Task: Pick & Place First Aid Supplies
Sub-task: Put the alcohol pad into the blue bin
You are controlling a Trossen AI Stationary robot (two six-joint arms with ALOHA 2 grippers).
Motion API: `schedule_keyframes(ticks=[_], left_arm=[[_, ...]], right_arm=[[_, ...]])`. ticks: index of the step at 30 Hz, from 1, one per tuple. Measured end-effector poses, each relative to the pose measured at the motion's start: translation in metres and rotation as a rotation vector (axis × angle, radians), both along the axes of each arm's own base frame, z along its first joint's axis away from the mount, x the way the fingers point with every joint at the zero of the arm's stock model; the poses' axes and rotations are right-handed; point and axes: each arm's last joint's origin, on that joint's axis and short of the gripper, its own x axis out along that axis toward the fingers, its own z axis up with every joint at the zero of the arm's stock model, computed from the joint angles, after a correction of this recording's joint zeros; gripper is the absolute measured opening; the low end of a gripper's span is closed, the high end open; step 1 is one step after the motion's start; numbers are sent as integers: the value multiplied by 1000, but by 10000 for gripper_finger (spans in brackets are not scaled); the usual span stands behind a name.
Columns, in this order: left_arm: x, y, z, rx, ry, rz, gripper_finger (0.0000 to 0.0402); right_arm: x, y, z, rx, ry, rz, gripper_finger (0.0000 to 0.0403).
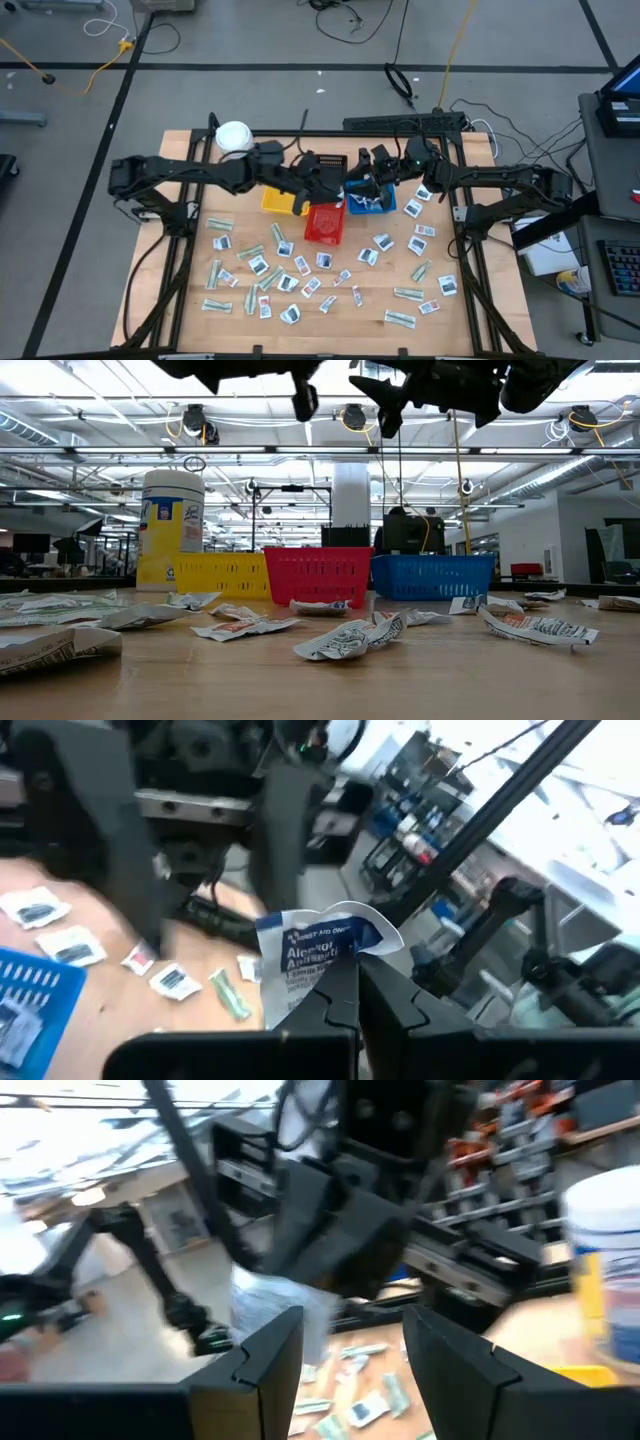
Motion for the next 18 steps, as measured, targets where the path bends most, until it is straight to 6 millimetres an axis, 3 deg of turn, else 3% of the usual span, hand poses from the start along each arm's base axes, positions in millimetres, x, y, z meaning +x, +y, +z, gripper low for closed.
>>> schedule_keyframes(ticks=[11, 15, 18], left_arm=[[8, 1, 2, 2, 10, -5, 0], [8, 1, 1, -4, 22, 2, 0], [8, 1, 1, -6, 24, 5, 0]], right_arm=[[-3, 5, 6, 12, -37, 182, 149], [-4, 7, 6, -1, -38, 254, 114], [-4, 7, 7, -7, -44, 271, 66]])
